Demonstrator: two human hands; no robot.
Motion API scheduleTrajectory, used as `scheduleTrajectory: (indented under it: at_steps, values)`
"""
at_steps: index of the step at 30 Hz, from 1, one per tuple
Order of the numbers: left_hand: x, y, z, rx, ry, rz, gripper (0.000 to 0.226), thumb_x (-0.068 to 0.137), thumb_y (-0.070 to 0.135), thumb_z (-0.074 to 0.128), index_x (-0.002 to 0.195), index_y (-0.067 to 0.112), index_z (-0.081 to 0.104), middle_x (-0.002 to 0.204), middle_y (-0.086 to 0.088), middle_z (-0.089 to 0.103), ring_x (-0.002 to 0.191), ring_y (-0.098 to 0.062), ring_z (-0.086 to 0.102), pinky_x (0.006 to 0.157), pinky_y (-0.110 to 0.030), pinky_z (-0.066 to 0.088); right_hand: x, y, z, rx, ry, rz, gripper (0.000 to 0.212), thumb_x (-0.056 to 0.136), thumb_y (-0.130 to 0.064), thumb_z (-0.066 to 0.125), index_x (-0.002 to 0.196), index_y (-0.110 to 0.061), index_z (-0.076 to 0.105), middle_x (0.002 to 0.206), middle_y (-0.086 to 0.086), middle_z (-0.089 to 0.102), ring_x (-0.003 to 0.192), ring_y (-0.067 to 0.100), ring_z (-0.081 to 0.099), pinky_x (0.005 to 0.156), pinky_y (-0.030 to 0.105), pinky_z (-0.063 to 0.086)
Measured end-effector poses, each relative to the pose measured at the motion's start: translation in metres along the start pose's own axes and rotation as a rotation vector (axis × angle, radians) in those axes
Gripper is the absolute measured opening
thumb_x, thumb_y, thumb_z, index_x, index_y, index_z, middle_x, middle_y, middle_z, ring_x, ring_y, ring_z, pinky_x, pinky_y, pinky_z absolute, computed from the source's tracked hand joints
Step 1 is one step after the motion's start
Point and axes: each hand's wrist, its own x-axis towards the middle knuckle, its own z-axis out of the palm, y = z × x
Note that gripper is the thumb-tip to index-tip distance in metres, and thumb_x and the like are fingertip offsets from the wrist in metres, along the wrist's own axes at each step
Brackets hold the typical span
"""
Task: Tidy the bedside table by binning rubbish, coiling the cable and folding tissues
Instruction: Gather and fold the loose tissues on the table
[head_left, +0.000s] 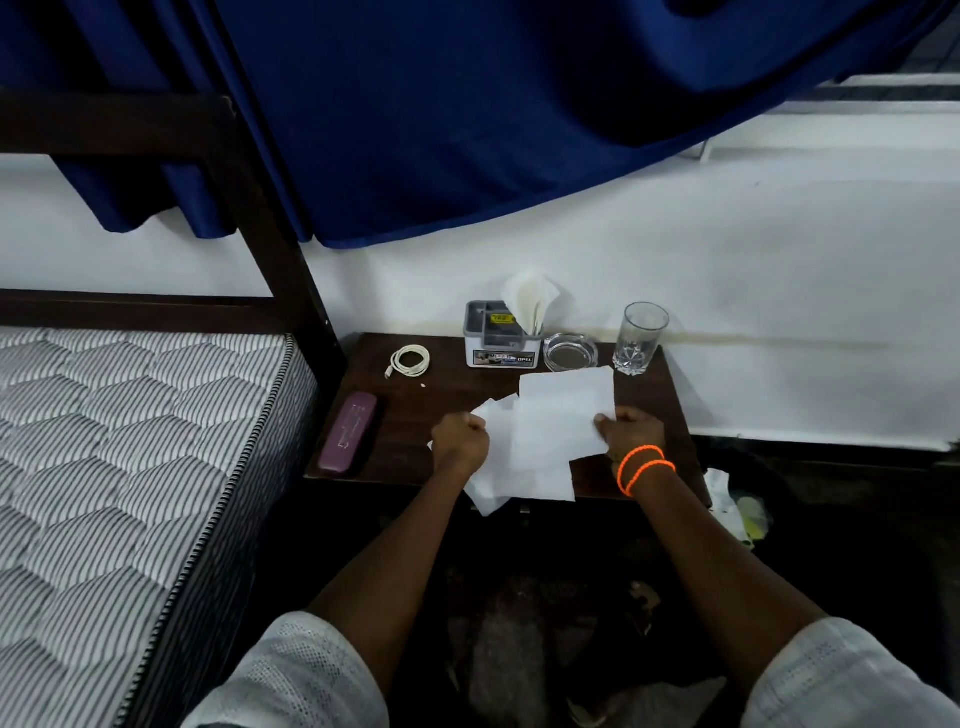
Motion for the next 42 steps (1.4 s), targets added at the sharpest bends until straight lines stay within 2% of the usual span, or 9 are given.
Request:
scheduleTrajectory:
  at_steps: [2,5,10,14,18,22,24,29,42]
  values:
    - [-0.001,0.003,0.005,-0.117,-0.051,-0.062,0.03,0.099,0.02,0.055,0.093,-0.001,0.076,0.098,-0.021,0.076,0.097,-0.04,0.072,0.096,-0.045,0.058,-0.005,0.001,0.002,0.106,-0.031,0.066,0.008,0.084,0.006,0.07,0.09,0.004,0.066,0.085,0.015,0.064,0.064,0.022,0.054,0.06,0.033,0.048]
    - [-0.006,0.007,0.011,-0.502,-0.233,-0.28,0.041,0.105,0.038,0.053,0.087,0.002,0.064,0.083,-0.017,0.067,0.065,-0.031,0.066,0.085,-0.05,0.061,-0.007,0.004,0.006,0.192,-0.079,0.127,0.026,0.085,0.009,0.068,0.071,-0.01,0.058,0.076,0.011,0.061,0.061,0.02,0.053,0.061,0.034,0.049]
    - [-0.008,0.007,0.009,-0.704,-0.385,-0.32,0.023,0.101,0.027,0.063,0.108,0.007,0.068,0.097,-0.012,0.074,0.082,-0.024,0.072,0.072,-0.036,0.063,-0.011,0.009,0.009,0.179,-0.113,0.107,0.025,0.085,0.007,0.069,0.072,-0.012,0.06,0.071,0.011,0.063,0.052,0.016,0.054,0.049,0.024,0.051]
    - [-0.003,0.002,0.01,-0.666,-0.374,-0.308,0.024,0.097,0.008,0.067,0.119,-0.002,0.066,0.116,-0.019,0.07,0.1,-0.029,0.068,0.084,-0.043,0.058,-0.009,0.01,0.009,0.133,-0.135,0.067,0.024,0.085,0.007,0.069,0.071,-0.011,0.061,0.089,0.017,0.065,0.068,0.022,0.057,0.072,0.036,0.052]
    - [0.004,-0.004,0.013,-0.595,-0.279,-0.307,0.029,0.096,0.008,0.067,0.123,-0.004,0.065,0.127,-0.023,0.067,0.105,-0.031,0.066,0.094,-0.052,0.057,-0.004,0.012,0.005,-0.002,-0.107,0.006,0.008,0.087,0.001,0.069,0.095,0.003,0.069,0.09,0.014,0.064,0.082,0.022,0.056,0.066,0.029,0.048]
    - [0.007,-0.011,0.017,-0.588,-0.247,-0.325,0.031,0.098,0.006,0.065,0.127,-0.004,0.063,0.133,-0.022,0.063,0.12,-0.036,0.063,0.099,-0.054,0.055,-0.001,0.015,0.002,0.029,-0.067,0.015,0.007,0.089,0.0,0.067,0.096,0.002,0.068,0.092,0.014,0.065,0.085,0.025,0.059,0.081,0.042,0.053]
    - [0.006,-0.014,0.019,-0.596,-0.23,-0.328,0.029,0.098,0.005,0.064,0.125,-0.004,0.063,0.135,-0.022,0.062,0.123,-0.036,0.06,0.096,-0.053,0.056,-0.002,0.014,0.002,0.09,-0.078,0.083,0.014,0.091,0.001,0.065,0.08,-0.008,0.063,0.089,0.014,0.063,0.078,0.028,0.061,0.074,0.048,0.058]
    - [0.003,-0.012,0.023,-0.628,-0.211,-0.345,0.014,0.098,0.004,0.063,0.111,0.0,0.064,0.13,-0.023,0.063,0.119,-0.036,0.061,0.085,-0.048,0.056,-0.004,0.014,0.007,0.167,-0.099,0.135,0.025,0.092,0.003,0.062,0.074,-0.013,0.056,0.091,0.014,0.062,0.062,0.019,0.056,0.04,0.023,0.051]
    - [0.002,-0.013,0.024,-0.697,-0.272,-0.383,0.032,0.104,0.012,0.055,0.134,0.0,0.058,0.132,-0.023,0.065,0.121,-0.041,0.063,0.103,-0.056,0.053,-0.018,0.03,0.026,0.066,-0.158,0.124,0.011,0.09,0.002,0.065,0.082,-0.006,0.063,0.092,0.018,0.063,0.061,0.021,0.059,0.042,0.022,0.053]
